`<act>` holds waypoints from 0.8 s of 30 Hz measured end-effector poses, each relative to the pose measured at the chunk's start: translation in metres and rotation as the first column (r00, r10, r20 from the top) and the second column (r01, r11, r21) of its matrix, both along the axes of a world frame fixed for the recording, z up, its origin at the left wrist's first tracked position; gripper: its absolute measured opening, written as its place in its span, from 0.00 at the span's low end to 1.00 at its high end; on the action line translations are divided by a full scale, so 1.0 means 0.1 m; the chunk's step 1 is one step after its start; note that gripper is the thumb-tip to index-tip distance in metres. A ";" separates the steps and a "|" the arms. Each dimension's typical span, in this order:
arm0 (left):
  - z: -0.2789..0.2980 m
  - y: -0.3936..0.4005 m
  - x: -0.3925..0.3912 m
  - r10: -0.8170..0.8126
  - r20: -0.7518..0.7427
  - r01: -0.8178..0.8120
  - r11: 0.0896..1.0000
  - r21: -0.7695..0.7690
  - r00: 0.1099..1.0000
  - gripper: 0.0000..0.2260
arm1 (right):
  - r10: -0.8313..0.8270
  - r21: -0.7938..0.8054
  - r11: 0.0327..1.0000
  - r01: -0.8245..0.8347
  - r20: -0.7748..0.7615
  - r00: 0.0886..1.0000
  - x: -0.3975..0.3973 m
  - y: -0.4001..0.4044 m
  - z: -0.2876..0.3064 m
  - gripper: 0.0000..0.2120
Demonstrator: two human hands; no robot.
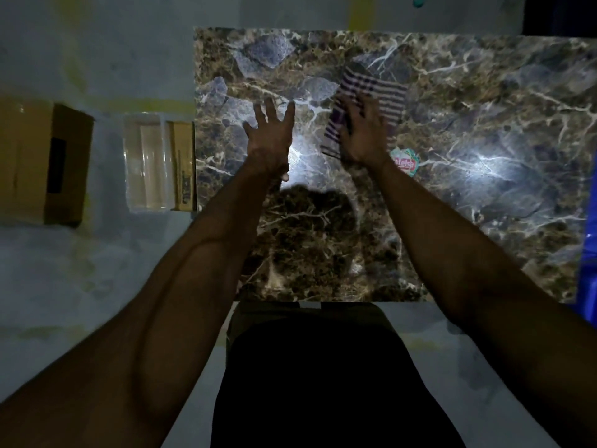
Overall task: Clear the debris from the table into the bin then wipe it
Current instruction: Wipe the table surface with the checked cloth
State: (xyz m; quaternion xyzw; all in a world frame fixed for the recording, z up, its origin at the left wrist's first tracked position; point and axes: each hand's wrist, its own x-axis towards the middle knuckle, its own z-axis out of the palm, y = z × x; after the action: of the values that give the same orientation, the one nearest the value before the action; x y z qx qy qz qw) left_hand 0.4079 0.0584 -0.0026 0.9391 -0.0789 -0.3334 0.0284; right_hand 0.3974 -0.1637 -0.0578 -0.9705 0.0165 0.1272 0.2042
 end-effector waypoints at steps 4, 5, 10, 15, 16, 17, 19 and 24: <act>-0.07 -0.01 0.04 0.007 0.030 -0.007 1.000 -0.003 1.000 0.63 | 0.199 0.035 0.979 -0.198 0.001 0.980 -0.28 0.35 0.01 0.29; -0.07 -0.01 0.05 0.007 0.018 -0.007 1.000 -0.007 1.000 0.61 | 0.270 0.035 0.962 -0.270 0.004 0.963 -0.43 0.32 0.01 0.29; 0.05 0.01 0.28 -0.006 -0.021 0.006 1.000 -0.012 1.000 0.54 | 0.366 0.013 0.931 -0.365 -0.024 0.930 -0.81 -0.29 0.09 0.28; -0.03 0.03 0.25 0.080 0.208 -0.054 0.991 -0.126 0.975 0.22 | 0.107 -0.020 0.994 -0.107 0.001 0.994 -0.15 -0.29 0.04 0.30; -0.06 0.03 0.22 0.085 0.205 -0.062 0.992 -0.114 0.975 0.26 | 0.067 -0.026 0.997 -0.067 0.004 0.998 0.00 -0.18 0.03 0.30; -0.08 0.03 0.22 0.071 0.188 -0.054 0.994 -0.094 0.980 0.31 | 0.038 -0.026 0.999 -0.038 0.002 0.999 0.13 -0.04 0.03 0.30; -0.08 0.06 0.19 0.033 0.159 -0.026 0.998 -0.050 0.987 0.42 | 0.028 -0.012 1.000 -0.028 -0.001 1.000 0.24 0.25 0.02 0.29; -0.06 0.05 0.25 0.030 0.056 -0.028 0.999 -0.032 0.998 0.62 | 0.275 0.055 0.960 -0.275 0.007 0.961 -0.14 0.54 0.00 0.30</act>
State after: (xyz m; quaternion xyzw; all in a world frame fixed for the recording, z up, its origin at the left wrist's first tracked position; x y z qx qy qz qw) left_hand 0.4325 0.0636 -0.0088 0.9486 -0.0713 -0.3051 0.0456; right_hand 0.3837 -0.1095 -0.0581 -0.9573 -0.1220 0.1552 0.2113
